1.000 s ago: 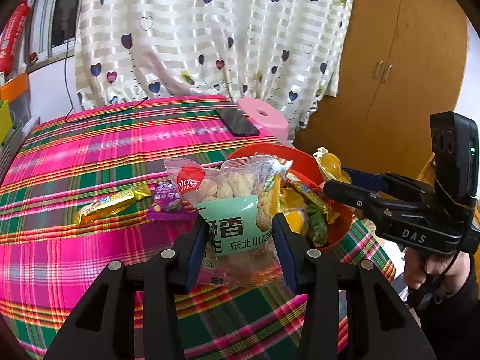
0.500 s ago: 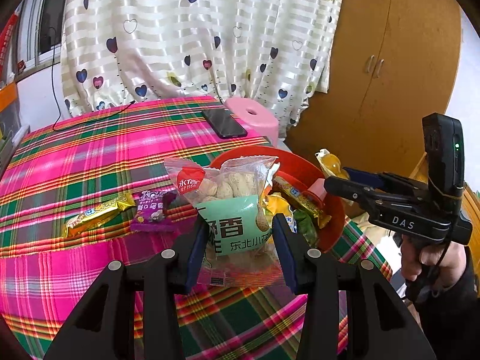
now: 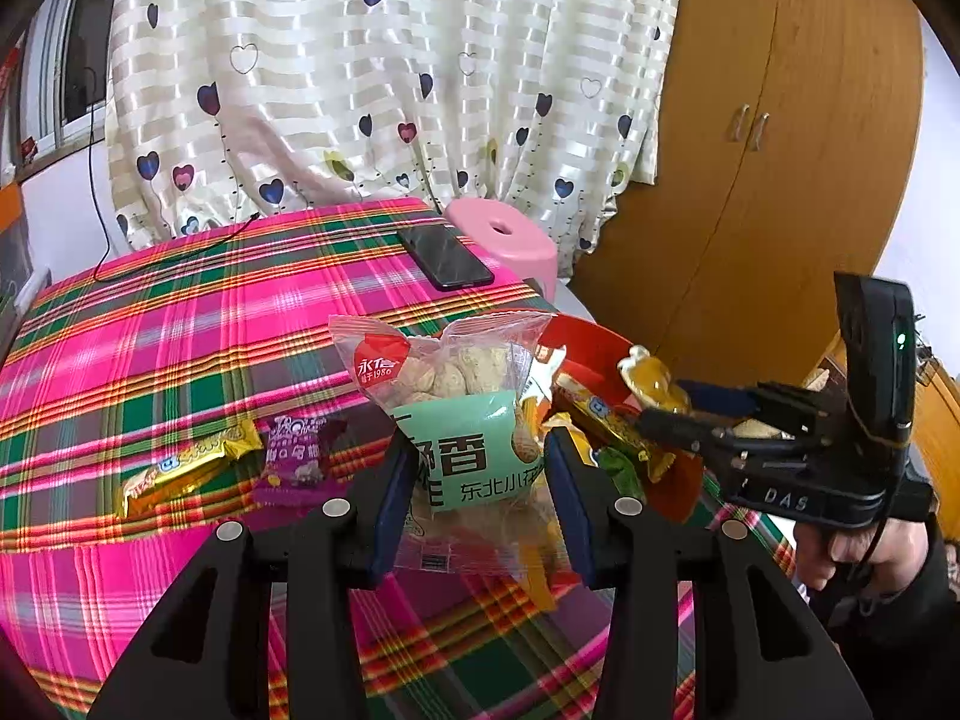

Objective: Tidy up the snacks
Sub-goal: 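Carry the clear bag and cake packet over the red basket with both grippers, then lower both held snacks into the red basket and open both grippers, then withdraw both grippers from the basket toward the candy bar and purple packet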

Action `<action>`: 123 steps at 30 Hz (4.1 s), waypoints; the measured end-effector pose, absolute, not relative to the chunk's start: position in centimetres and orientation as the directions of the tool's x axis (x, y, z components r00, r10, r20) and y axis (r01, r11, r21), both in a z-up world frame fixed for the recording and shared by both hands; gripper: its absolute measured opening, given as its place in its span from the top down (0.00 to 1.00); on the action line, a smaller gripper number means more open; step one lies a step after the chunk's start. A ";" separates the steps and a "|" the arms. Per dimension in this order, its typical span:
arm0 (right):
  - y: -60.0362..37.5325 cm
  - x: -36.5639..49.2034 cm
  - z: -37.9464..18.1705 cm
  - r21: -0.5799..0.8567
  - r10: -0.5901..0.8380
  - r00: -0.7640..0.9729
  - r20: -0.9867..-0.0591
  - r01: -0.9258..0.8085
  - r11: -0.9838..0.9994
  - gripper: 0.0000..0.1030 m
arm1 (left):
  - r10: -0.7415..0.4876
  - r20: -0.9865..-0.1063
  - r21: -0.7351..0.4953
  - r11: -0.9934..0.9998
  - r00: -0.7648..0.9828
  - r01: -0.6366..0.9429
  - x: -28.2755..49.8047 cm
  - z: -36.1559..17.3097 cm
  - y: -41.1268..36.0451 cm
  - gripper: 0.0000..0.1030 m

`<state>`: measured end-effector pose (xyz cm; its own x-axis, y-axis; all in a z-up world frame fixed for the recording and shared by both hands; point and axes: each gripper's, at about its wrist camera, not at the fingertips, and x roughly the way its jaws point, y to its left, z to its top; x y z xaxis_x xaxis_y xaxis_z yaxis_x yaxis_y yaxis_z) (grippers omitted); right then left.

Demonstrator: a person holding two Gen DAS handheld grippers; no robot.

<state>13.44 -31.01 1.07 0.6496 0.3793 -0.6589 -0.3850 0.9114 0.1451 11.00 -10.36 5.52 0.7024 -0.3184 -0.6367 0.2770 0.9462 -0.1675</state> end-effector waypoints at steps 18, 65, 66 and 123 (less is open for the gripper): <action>-31.5 13.9 0.6 0.161 0.382 0.643 -0.664 -0.375 0.913 0.49 | -0.329 -0.635 -0.160 0.941 0.699 0.298 15.2 5.2 -11.1 0.56; -31.4 14.7 1.2 0.175 0.386 0.649 -0.656 -0.367 0.914 0.49 | -0.410 -0.579 -0.247 0.912 0.705 0.328 17.0 4.2 -9.0 0.34; -31.4 14.6 1.3 0.175 0.389 0.650 -0.653 -0.371 0.912 0.49 | -0.402 -0.582 -0.243 0.916 0.707 0.320 16.6 4.2 -8.8 0.34; -18.3 9.3 4.2 0.087 0.500 0.590 -0.634 -0.588 0.804 0.49 | -0.121 -0.630 -0.273 0.959 0.767 -0.072 4.7 2.2 4.0 0.34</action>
